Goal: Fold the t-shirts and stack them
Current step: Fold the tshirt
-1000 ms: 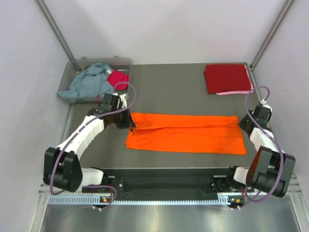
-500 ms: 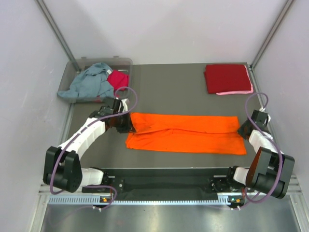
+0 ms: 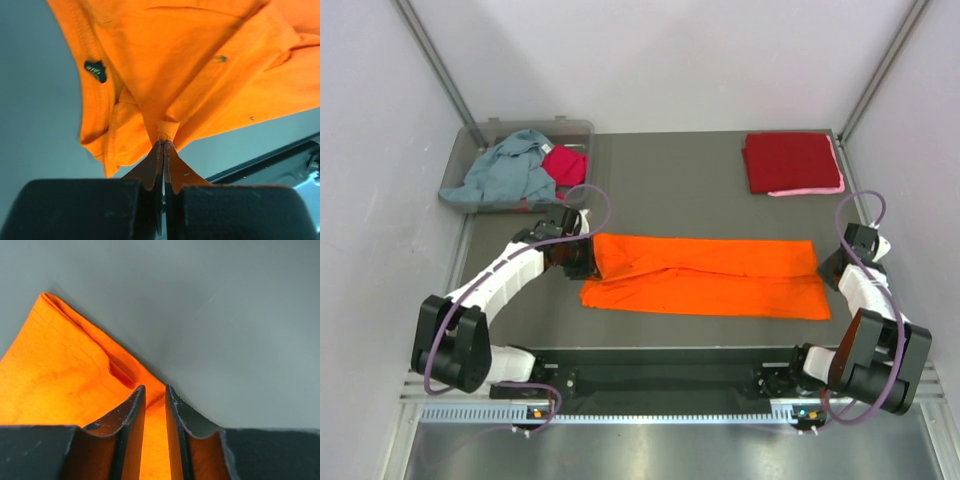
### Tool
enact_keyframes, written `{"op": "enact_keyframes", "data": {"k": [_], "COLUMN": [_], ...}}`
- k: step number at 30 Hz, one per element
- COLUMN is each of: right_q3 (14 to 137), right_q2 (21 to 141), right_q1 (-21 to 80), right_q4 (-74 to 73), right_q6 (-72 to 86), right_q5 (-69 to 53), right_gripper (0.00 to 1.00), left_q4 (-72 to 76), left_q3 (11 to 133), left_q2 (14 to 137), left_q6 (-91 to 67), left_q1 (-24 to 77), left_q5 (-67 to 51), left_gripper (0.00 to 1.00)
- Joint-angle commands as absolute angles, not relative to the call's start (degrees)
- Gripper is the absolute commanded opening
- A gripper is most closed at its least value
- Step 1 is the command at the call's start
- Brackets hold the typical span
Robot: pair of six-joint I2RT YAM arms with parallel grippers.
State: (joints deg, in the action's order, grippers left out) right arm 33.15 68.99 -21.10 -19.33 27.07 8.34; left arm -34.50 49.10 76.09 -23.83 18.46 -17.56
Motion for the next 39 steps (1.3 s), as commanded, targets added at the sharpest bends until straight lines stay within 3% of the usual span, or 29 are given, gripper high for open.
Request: {"op": "enact_keyframes", "data": {"k": [1, 11, 28, 39], "right_q3": [37.52, 45.53, 39.38, 44.47], "right_q2": [69.25, 75.23, 80.77, 76.73], "right_q1": [-20.57, -20.57, -20.65, -20.57], "right_q4": [-19.86, -25.04, -21.71, -27.16], "right_q6": [27.86, 25.14, 24.26, 25.4], "right_q5": [9.32, 0.89, 3.15, 3.78], "right_gripper": [0.24, 0.23, 0.2, 0.06], "left_q4": [-37.26, -37.53, -36.12, -37.09], "left_q3": [50.36, 50.01, 50.45, 51.94], "left_q2": [76.38, 76.9, 78.49, 78.66], "left_q6": [-22.68, -21.71, -20.13, -19.95], "left_q1": [19.42, 21.0, 21.27, 21.36], "left_q5": [-12.32, -8.62, -9.58, -8.18], "left_gripper": [0.0, 0.0, 0.0, 0.0]}}
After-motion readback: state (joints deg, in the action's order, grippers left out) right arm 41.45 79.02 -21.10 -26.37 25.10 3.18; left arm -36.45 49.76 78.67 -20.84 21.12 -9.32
